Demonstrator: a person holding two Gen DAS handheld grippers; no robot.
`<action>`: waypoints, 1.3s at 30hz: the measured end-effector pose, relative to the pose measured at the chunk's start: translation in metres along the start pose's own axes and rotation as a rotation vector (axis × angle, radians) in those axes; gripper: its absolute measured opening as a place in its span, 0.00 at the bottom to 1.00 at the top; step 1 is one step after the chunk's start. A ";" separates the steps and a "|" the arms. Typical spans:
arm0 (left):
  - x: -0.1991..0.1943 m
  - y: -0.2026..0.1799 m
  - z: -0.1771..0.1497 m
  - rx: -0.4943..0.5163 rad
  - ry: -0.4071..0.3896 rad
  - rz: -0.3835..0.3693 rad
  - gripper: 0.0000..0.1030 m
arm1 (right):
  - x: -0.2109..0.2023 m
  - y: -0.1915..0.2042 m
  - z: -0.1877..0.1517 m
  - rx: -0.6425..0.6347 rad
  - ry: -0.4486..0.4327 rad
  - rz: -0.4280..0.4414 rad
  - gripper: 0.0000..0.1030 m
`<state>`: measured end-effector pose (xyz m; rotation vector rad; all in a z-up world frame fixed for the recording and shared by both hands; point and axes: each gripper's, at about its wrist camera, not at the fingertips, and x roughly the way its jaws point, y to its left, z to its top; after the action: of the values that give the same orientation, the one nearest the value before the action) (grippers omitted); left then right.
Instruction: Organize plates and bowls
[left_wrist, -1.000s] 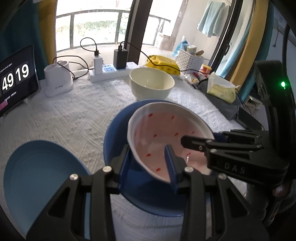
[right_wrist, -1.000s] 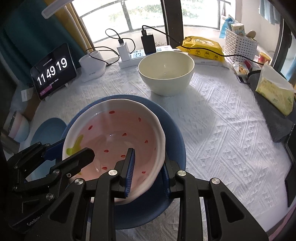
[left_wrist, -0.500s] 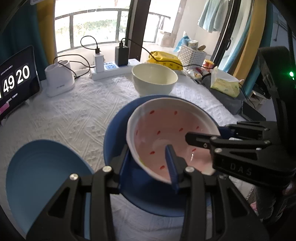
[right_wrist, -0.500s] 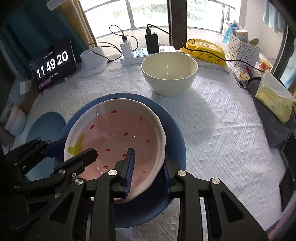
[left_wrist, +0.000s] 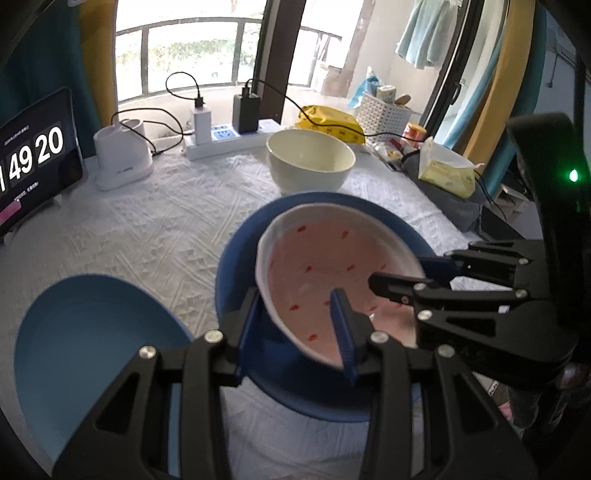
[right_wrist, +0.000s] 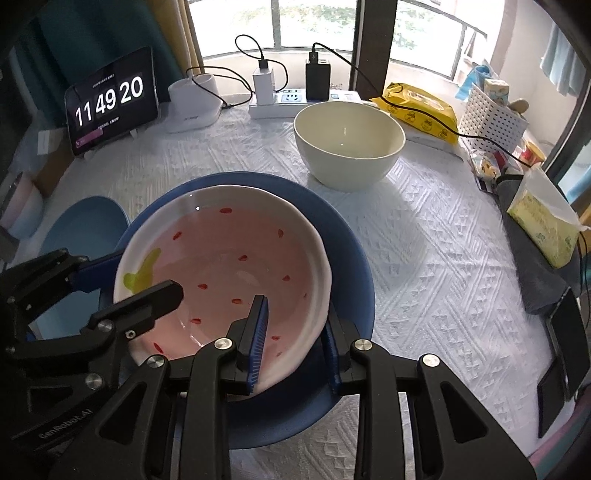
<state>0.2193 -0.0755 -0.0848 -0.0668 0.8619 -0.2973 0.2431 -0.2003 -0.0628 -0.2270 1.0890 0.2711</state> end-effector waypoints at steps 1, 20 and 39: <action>-0.002 0.000 0.000 0.000 -0.006 0.004 0.39 | 0.000 0.001 -0.001 -0.007 0.001 -0.006 0.28; -0.021 0.011 0.007 -0.015 -0.061 0.034 0.40 | -0.019 -0.011 0.005 0.023 -0.059 0.006 0.29; -0.023 0.001 0.029 0.012 -0.095 0.027 0.41 | -0.036 -0.023 0.015 0.052 -0.136 0.045 0.29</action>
<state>0.2271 -0.0701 -0.0488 -0.0579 0.7663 -0.2723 0.2475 -0.2216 -0.0234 -0.1358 0.9658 0.2937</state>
